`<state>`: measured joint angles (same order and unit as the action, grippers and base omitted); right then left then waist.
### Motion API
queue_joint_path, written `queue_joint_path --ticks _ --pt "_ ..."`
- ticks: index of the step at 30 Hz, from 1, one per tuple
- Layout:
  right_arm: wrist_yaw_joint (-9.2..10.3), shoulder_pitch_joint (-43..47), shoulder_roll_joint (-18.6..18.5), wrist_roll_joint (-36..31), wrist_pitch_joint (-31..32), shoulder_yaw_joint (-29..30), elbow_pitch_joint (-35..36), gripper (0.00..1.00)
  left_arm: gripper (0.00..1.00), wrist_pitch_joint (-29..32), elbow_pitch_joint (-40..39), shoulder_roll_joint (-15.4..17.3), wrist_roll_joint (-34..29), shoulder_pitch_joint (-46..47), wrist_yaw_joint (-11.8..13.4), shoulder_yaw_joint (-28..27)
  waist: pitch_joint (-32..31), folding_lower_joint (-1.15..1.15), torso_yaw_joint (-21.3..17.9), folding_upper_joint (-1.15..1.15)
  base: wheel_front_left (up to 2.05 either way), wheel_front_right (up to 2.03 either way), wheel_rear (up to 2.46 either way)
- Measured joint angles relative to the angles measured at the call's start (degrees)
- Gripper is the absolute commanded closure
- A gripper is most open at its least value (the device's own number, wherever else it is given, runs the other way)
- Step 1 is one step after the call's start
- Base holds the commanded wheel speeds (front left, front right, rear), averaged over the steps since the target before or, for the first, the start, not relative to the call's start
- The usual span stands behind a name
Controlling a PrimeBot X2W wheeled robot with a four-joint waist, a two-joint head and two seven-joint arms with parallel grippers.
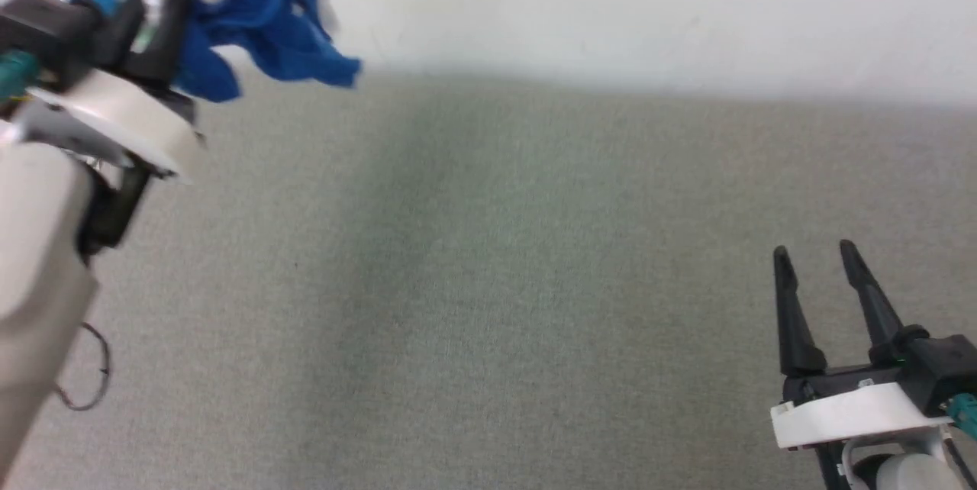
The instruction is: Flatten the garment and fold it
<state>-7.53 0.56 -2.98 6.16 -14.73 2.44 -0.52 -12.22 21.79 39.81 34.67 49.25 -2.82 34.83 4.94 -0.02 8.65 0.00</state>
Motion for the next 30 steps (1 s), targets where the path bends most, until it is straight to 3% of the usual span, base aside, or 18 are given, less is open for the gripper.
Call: queue_joint_path --ticks 8,16,19,24,30 --pt "0.00 1.06 -0.01 0.23 0.00 1.00 1.20 0.00 1.00 0.11 -9.09 -4.05 0.08 -6.08 3.44 2.65 -4.03 0.02 -3.37 0.00 0.00 0.00 0.00" --pt "0.00 2.27 -0.01 0.19 0.00 1.54 2.08 0.00 1.00 0.32 -12.36 -7.95 0.64 -10.03 4.46 5.78 -5.19 0.02 -9.09 0.00 0.00 0.00 0.00" --pt "0.00 2.44 -0.02 -0.10 0.00 2.36 2.36 0.00 1.00 0.97 -12.13 -9.46 -0.24 -11.27 5.30 8.22 -5.32 0.02 -11.31 0.00 0.00 0.00 0.00" --pt "0.00 2.63 -0.04 -0.12 0.00 3.22 2.61 0.00 1.00 1.69 -10.29 -14.71 -0.22 -14.45 6.43 11.73 -5.07 0.02 -14.90 0.00 0.00 0.00 0.00" --pt "0.00 2.65 -0.04 -0.04 0.00 2.71 2.46 0.00 1.00 3.71 -1.91 -19.90 1.40 -17.72 7.25 14.85 -3.86 0.02 -18.58 0.00 0.00 0.00 0.00"
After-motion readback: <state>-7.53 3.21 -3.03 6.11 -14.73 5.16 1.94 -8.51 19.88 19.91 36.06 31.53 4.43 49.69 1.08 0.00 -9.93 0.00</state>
